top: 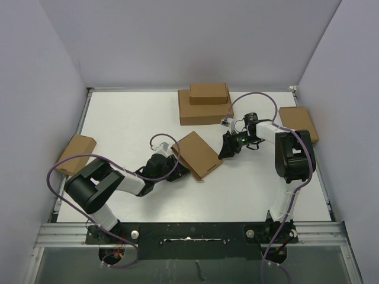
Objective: Fold the paper box
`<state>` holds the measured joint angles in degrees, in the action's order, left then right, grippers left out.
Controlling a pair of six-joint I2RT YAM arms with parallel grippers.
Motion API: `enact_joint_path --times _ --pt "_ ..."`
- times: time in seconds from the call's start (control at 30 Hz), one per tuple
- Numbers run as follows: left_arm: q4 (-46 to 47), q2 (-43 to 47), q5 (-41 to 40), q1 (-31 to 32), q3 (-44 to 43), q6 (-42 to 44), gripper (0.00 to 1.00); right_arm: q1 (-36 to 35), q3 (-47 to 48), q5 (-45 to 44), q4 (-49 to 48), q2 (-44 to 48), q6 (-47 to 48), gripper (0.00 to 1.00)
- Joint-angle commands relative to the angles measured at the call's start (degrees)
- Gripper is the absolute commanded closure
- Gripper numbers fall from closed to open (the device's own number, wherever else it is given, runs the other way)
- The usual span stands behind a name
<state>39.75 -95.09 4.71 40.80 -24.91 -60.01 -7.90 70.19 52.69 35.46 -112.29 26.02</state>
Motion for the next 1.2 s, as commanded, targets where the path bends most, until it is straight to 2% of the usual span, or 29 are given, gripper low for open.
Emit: enact_joint_path --times 0.0,0.5,0.63,0.77,0.93,1.07,1.17 --pt "-4.5 -1.7 -0.8 -0.9 0.6 1.4 0.73 0.1 2.3 -1.1 0.4 -0.5 0.1 0.62" --pt "-4.9 -2.2 1.0 -1.6 -0.4 2.1 0.78 0.0 2.7 -1.6 0.7 -0.6 0.4 0.63" --pt "-4.4 -1.3 1.9 -1.6 -0.8 2.2 0.72 -0.1 2.6 -1.1 0.7 0.4 0.6 0.62" --pt "-4.5 1.5 2.9 -1.6 -0.9 2.2 0.66 0.1 2.4 -0.9 0.4 3.4 1.1 0.56" --pt "-9.6 8.7 2.3 -2.0 -0.7 4.0 0.61 0.4 1.9 -1.9 0.0 8.7 3.1 0.49" --pt "-15.6 15.4 3.6 -6.7 -0.6 8.6 0.57 0.8 0.7 -1.8 0.3 14.2 6.3 0.48" --pt "-17.9 19.8 7.9 -13.3 -1.4 13.6 0.52 0.6 -1.3 4.1 1.7 18.4 12.8 0.48"
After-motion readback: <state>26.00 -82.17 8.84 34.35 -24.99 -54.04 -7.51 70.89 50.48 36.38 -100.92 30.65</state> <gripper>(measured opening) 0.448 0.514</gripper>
